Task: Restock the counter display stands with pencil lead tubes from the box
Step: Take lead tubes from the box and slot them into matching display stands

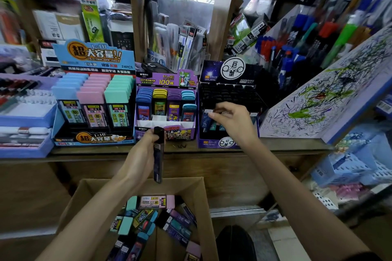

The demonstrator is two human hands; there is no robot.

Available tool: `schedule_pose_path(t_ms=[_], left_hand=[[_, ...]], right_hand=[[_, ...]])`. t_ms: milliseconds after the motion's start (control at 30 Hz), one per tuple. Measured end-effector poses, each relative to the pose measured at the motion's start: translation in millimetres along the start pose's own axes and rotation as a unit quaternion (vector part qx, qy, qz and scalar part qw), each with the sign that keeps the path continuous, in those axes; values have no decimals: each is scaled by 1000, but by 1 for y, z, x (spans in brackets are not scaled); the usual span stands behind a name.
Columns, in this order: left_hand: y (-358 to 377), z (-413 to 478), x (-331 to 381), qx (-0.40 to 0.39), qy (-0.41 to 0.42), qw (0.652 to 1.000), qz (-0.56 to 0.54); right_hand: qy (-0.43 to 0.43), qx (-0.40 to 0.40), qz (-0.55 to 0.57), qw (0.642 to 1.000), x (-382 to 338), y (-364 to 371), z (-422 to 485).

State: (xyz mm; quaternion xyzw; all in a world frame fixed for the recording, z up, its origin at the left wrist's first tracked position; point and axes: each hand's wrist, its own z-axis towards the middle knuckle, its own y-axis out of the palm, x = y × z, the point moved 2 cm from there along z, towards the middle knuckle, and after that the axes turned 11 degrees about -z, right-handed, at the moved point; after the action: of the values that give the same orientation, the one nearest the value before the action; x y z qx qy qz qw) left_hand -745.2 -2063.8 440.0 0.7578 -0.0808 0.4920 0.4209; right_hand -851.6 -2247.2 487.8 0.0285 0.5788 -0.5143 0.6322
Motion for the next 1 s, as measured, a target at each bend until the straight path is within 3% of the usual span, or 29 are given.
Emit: schedule_pose_path(t_ms=[100,400,567,900,1000], left_hand=[[1,4,0,21,18,999,22],[-14,1,0,-48,62,990,113],[-14,0,3,-69,90,981,159],[4,-5,7,-78,138,970,185],[14,-4,9,-72,146,973,161]], right_hand=[[-3,7,-10,1000,1,2,2],[0,-7,-28,1000,8,-3,1],[51,-2,-29,998,14,11,1],[22,39,-259,965,4,10,-20],[11,22,-148,989,-6,5,-36]])
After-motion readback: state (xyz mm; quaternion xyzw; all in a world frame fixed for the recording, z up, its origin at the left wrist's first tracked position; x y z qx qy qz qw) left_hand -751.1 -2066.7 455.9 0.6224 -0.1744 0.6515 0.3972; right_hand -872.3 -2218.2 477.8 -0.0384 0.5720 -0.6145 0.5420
